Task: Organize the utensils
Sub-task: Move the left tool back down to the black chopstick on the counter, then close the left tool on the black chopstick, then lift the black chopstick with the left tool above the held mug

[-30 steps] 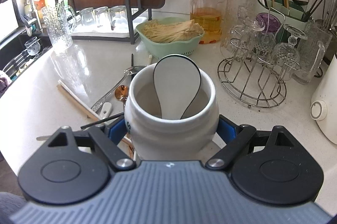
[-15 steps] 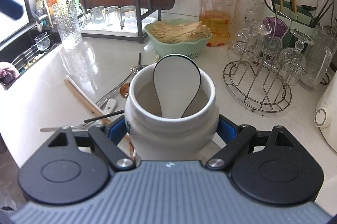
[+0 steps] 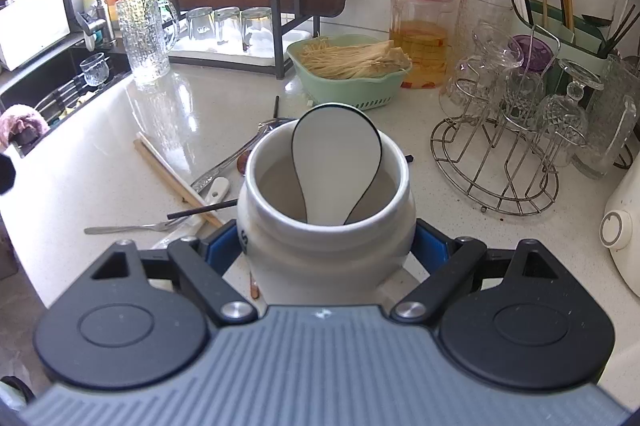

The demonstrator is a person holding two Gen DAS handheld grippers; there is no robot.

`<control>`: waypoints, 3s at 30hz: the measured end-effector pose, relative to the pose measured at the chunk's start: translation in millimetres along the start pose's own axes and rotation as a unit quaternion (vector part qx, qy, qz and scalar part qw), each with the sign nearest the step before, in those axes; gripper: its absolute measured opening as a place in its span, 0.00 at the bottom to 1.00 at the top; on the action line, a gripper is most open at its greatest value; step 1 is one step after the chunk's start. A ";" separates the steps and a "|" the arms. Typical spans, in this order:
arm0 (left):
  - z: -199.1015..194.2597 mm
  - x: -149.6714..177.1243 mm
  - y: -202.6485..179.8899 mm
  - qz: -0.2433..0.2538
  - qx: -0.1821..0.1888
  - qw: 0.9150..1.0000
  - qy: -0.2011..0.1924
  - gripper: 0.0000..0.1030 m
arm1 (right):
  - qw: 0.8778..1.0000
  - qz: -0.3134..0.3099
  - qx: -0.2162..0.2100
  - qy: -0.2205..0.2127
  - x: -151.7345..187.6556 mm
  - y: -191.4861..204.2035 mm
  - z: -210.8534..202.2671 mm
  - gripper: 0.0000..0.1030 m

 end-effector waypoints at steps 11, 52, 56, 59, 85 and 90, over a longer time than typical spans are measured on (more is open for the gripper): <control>52.7 -16.8 -1.8 0.043 0.029 0.998 0.024 0.61 | 1.000 0.017 0.019 0.008 -0.8 0.3 1.0 0.88; 223.3 -119.7 -226.2 0.321 0.149 0.934 0.045 0.27 | 0.995 0.073 0.064 0.034 0.1 -1.1 -1.5 0.88; 220.7 -115.4 -231.5 0.340 0.138 0.929 0.037 0.27 | 0.994 0.077 0.067 0.034 0.0 -1.6 -2.0 0.88; 221.4 -116.3 -232.8 0.339 0.132 0.931 0.040 0.22 | 0.994 0.076 0.067 0.036 -0.4 -2.0 -2.1 0.88; 155.5 -123.7 -169.4 0.241 0.143 0.960 0.016 0.05 | 0.993 0.082 0.076 0.033 -0.9 -0.4 -2.7 0.88; 124.4 -124.2 -154.9 0.214 0.157 0.964 0.001 0.05 | 0.993 0.082 0.080 0.030 -0.8 1.5 -3.5 0.88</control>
Point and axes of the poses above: each gripper's, at about its wrist camera, not at the fingertips, and z roughly the way its jaws point, y to its left, x to its underside, the point moved 6 cm from there along z, roughly the way its jaws point, and after that the axes turned 14 degrees about -x, right-handed, at the moved point
